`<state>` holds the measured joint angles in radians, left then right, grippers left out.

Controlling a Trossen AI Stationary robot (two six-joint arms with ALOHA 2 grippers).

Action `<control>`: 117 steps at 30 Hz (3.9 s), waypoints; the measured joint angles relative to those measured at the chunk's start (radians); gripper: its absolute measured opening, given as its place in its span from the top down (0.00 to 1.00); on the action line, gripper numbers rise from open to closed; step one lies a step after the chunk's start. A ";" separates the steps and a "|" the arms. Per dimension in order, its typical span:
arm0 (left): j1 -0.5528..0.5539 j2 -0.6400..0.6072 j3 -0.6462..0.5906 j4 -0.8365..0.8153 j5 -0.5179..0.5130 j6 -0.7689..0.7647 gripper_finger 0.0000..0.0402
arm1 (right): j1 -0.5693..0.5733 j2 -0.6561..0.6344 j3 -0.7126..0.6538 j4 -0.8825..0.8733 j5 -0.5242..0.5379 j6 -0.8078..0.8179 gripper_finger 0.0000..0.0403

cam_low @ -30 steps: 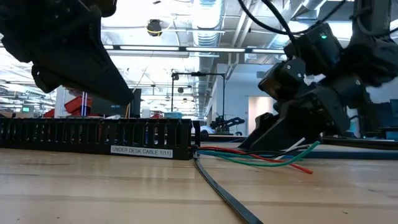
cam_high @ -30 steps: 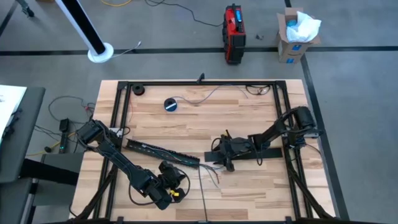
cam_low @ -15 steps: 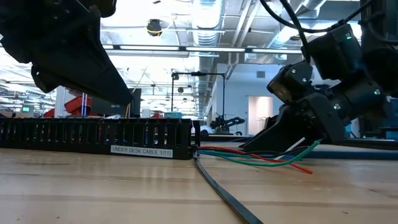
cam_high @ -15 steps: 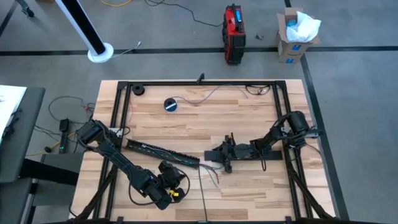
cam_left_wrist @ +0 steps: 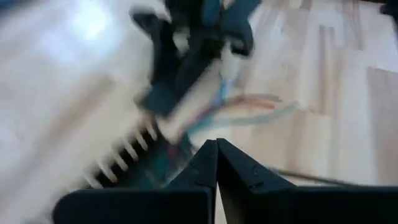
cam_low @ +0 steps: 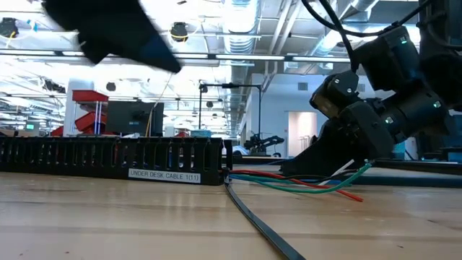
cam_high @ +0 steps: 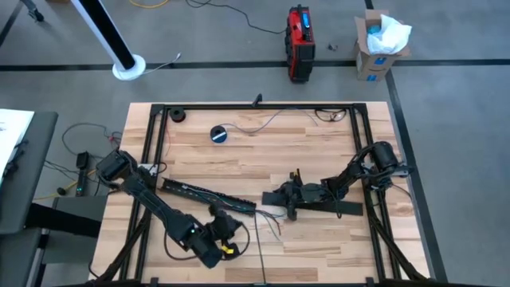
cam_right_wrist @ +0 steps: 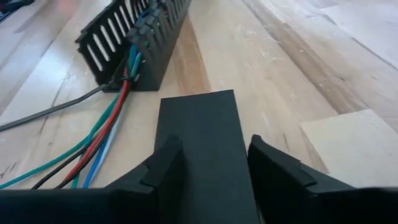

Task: Ziptie cables
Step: Close the black cable duct with the black cable duct cover

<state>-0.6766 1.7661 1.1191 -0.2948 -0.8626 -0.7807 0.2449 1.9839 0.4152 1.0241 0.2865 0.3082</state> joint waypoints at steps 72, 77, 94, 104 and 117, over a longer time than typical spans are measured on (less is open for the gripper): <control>0.168 -0.092 -0.017 -0.030 0.289 0.302 1.00 | 0.238 -0.101 0.003 -0.356 0.402 0.270 0.45; 0.213 -0.089 -0.017 -0.029 0.387 0.314 0.99 | 0.237 -0.101 0.003 -0.356 0.403 0.271 0.45; 0.240 -0.097 -0.017 0.252 0.354 0.246 0.71 | 0.237 -0.101 0.003 -0.354 0.411 0.276 0.45; 0.262 -0.097 -0.017 0.358 0.621 0.123 0.71 | 0.237 -0.101 0.003 -0.354 0.410 0.278 0.45; 0.273 -0.034 -0.019 0.518 0.928 0.017 0.36 | 0.220 -0.101 0.003 -0.352 0.406 0.262 0.45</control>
<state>-0.4041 1.7319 1.1000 0.2232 0.0649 -0.7642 0.4651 1.8828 0.4183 0.6725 0.6923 0.5705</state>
